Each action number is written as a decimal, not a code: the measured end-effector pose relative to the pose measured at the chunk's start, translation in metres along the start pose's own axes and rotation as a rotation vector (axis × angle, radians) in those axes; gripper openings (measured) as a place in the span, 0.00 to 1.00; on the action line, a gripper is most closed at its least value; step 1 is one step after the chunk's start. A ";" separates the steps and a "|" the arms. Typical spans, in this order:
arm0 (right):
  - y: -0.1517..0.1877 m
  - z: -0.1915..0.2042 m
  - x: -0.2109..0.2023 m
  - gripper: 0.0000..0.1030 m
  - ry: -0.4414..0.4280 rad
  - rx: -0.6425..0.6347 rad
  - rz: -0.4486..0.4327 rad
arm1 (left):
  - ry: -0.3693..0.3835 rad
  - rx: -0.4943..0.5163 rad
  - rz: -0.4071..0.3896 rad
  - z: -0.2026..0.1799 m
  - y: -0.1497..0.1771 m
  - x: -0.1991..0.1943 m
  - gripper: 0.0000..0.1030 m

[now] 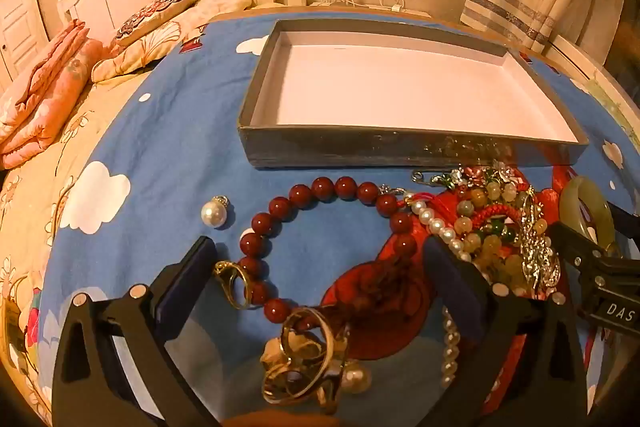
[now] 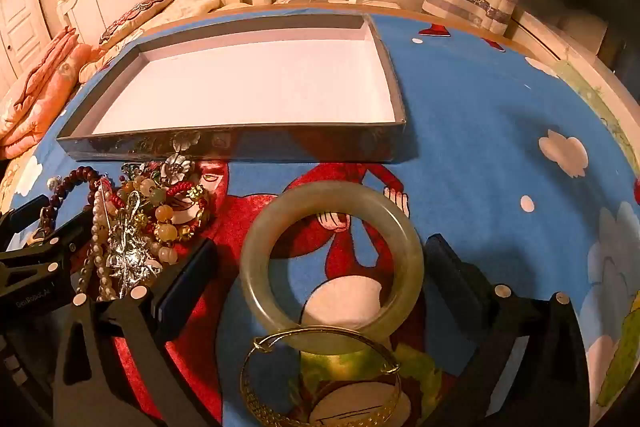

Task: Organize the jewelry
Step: 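Grasp the thin gold bangle with the right tool while the left tool grasps the green jade bangle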

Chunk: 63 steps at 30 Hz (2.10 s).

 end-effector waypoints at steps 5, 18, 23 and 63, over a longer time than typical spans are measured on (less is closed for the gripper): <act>0.000 0.000 0.000 0.96 0.000 0.000 -0.002 | -0.002 0.001 -0.002 0.000 0.000 0.000 0.98; 0.000 0.000 -0.001 0.96 0.001 0.000 -0.002 | -0.003 -0.003 -0.004 0.001 0.001 0.000 0.98; 0.002 -0.003 0.001 0.96 -0.025 -0.034 0.001 | -0.017 -0.040 -0.003 0.005 0.003 -0.002 0.98; 0.059 -0.020 -0.034 0.58 -0.119 -0.229 -0.037 | 0.175 0.142 -0.144 -0.027 0.032 -0.075 0.98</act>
Point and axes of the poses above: each gripper's, at about its wrist camera, not at the fingertips, and x roughly the way its jaws point, z to its left, y to its underside, the point moved 10 cm from there along x, roughly the way its jaws point, and after that the axes turned 13 degrees about z, right-handed, at the moved point
